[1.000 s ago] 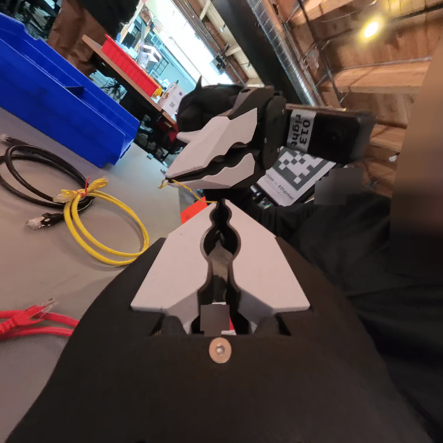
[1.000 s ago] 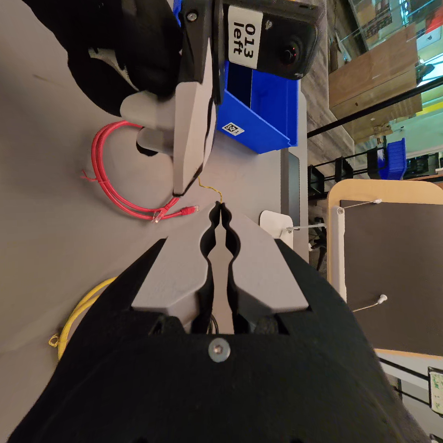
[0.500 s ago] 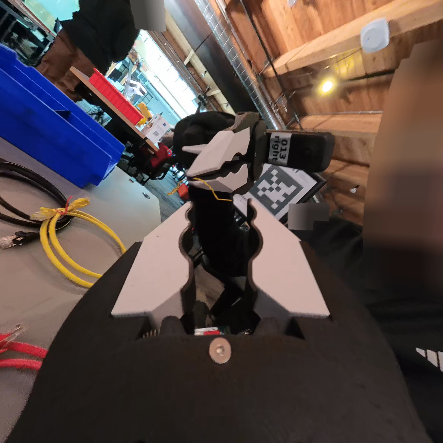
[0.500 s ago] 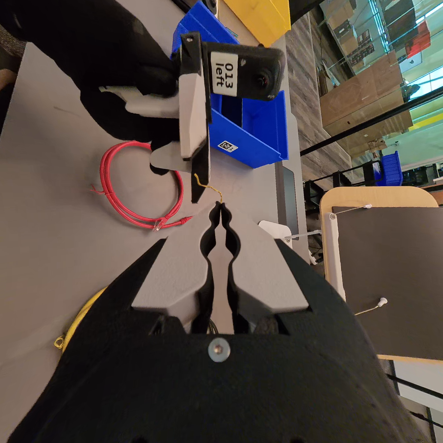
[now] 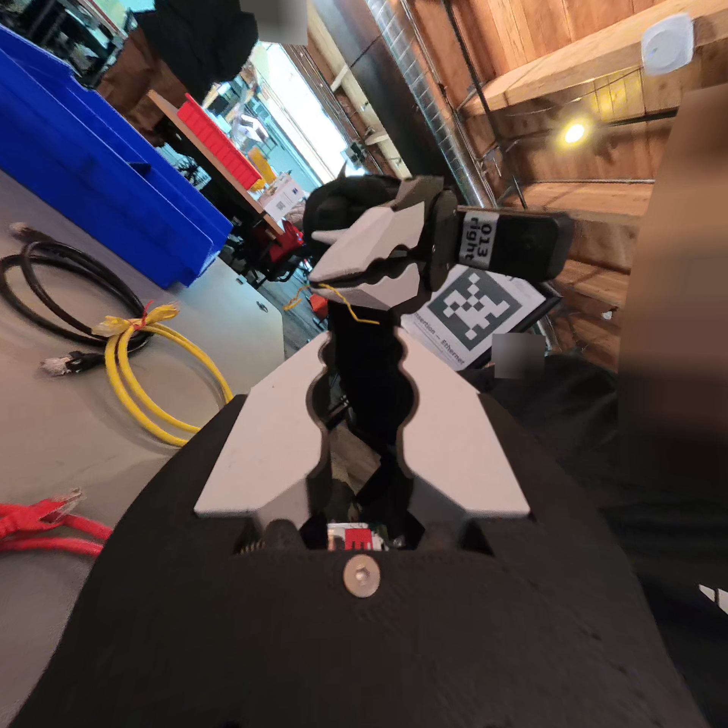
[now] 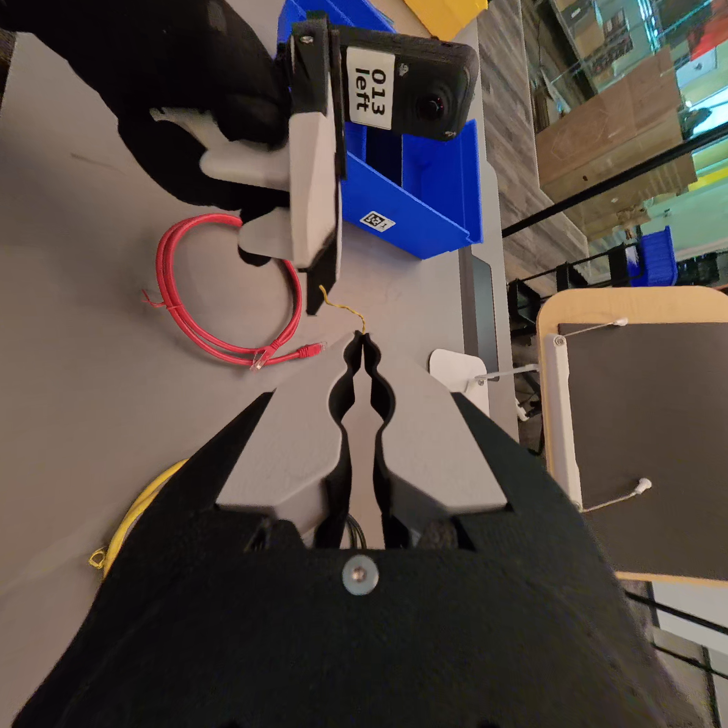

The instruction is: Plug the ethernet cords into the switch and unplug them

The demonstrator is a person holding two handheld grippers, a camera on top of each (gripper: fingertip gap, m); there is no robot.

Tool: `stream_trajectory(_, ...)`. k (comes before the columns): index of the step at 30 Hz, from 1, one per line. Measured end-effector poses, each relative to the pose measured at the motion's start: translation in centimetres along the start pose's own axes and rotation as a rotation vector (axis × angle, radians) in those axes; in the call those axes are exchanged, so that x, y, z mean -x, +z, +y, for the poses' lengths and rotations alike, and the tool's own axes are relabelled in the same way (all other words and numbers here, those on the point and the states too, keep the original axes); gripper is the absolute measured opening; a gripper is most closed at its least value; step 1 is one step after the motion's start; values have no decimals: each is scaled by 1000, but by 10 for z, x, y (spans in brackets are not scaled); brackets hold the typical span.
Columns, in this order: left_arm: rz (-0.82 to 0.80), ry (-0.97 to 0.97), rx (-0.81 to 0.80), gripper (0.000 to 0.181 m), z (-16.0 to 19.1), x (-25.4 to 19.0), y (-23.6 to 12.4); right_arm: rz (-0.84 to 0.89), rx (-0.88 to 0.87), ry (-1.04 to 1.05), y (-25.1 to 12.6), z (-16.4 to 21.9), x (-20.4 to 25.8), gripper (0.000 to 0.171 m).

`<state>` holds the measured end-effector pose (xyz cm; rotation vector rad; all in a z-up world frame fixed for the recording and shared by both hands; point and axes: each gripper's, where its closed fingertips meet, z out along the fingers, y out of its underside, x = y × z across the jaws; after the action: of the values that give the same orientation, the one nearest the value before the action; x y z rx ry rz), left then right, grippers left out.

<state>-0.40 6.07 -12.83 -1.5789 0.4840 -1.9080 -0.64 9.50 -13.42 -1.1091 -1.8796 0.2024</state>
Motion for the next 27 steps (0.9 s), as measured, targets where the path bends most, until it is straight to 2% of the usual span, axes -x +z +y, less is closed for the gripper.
stream_trajectory(7, 83, -57, -36, 28, -3, -7, 2, 17, -24, -75, 5, -13, 6, 0)
stream_trajectory(11, 65, -24, -23, 0, 0, -7, 5, 22, -32, -85, 5, -18, 7, 0)
stream_trajectory(12, 54, 4, -19, 0, 1, -8, 5, 17, -51, -63, 3, -21, 6, 0)
stream_trajectory(15, 1, 84, -15, 0, -2, -10, 7, -7, -129, 75, -4, -28, -2, 0)
stream_trajectory(19, -107, 258, -26, 0, -11, -12, 5, -138, -319, 455, -4, -43, -12, 0)
stream_trajectory(22, -104, 305, -48, 0, -18, -19, -3, -230, -492, 680, -6, -54, -19, 0)
stream_trajectory(24, -104, 335, -63, 0, -23, -24, -10, -253, -578, 753, -9, -58, -24, 0)
stream_trajectory(27, -75, 314, -12, 20, -17, -24, -16, -193, -669, 779, -19, -59, -38, 0)
